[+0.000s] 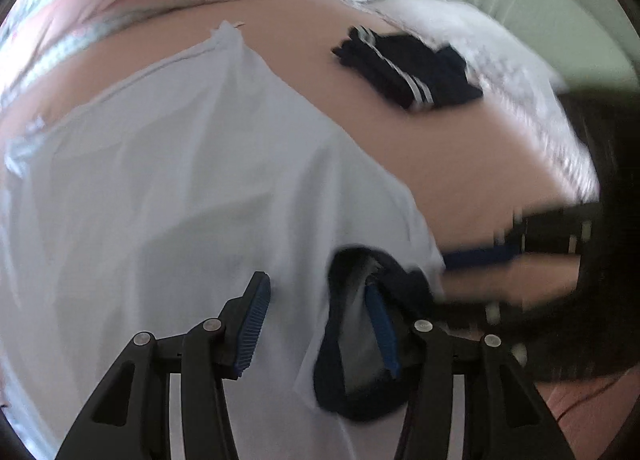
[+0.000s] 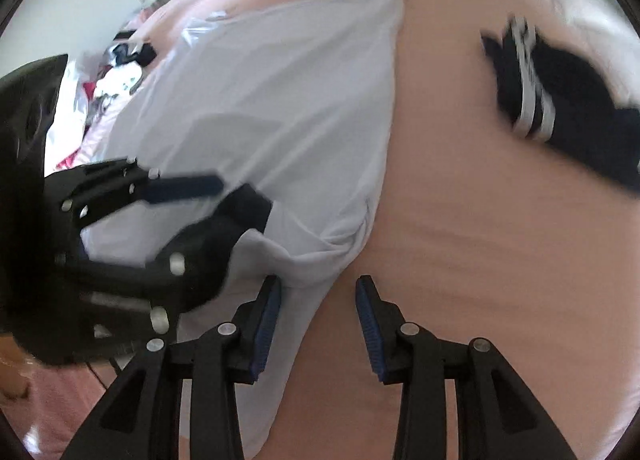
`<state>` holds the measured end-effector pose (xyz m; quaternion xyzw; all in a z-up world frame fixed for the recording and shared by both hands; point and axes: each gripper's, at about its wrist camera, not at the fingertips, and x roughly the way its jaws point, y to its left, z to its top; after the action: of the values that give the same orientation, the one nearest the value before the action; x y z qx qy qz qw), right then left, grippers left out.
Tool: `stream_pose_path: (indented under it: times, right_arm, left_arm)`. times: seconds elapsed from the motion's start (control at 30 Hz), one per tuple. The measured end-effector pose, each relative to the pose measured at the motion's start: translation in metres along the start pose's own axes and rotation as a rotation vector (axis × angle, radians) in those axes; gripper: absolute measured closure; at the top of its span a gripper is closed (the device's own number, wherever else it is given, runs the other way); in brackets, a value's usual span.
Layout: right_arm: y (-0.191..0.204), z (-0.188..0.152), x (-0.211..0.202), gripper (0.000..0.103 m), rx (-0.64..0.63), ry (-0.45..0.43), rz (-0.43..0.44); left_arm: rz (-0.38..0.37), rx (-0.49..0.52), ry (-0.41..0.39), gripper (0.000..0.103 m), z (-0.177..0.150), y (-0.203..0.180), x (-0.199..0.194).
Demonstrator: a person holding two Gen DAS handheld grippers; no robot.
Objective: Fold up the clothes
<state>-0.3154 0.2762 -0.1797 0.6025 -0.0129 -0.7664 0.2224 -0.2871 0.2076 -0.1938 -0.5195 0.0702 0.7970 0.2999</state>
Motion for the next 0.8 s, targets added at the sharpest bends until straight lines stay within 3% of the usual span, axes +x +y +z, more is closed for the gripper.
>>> stream_pose_path:
  times: [0.1, 0.23, 0.3, 0.37, 0.5, 0.6, 0.73, 0.8]
  right_arm:
    - [-0.002, -0.003, 0.001, 0.064, -0.021, -0.006, 0.016]
    - [-0.005, -0.001, 0.000, 0.063, -0.019, -0.015, 0.029]
    - [-0.015, 0.001, -0.009, 0.063, 0.028, -0.070, 0.074]
    - [-0.021, 0.005, -0.020, 0.063, 0.071, -0.137, 0.135]
    - [-0.013, 0.007, -0.012, 0.063, 0.044, -0.125, 0.123]
    - [-0.002, 0.004, 0.005, 0.062, -0.007, -0.070, 0.053]
    - [-0.003, 0.005, 0.012, 0.062, 0.012, -0.058, 0.061]
    - [-0.002, 0.009, 0.017, 0.061, 0.030, -0.054, 0.080]
  left_arm:
    - [0.024, -0.071, -0.071, 0.057, 0.009, 0.014, -0.001]
    - [0.080, -0.247, -0.196, 0.057, 0.004, 0.039, -0.026]
    - [0.045, -0.273, -0.220, 0.057, -0.007, 0.043, -0.040]
    - [0.037, -0.242, -0.226, 0.057, -0.021, 0.036, -0.051]
    - [0.051, -0.138, -0.176, 0.057, -0.038, 0.019, -0.051]
    - [0.106, -0.017, -0.093, 0.057, -0.030, 0.008, -0.028]
    - [0.030, 0.083, -0.004, 0.057, -0.006, -0.005, -0.006]
    - [0.024, 0.127, 0.002, 0.057, 0.004, -0.013, -0.001]
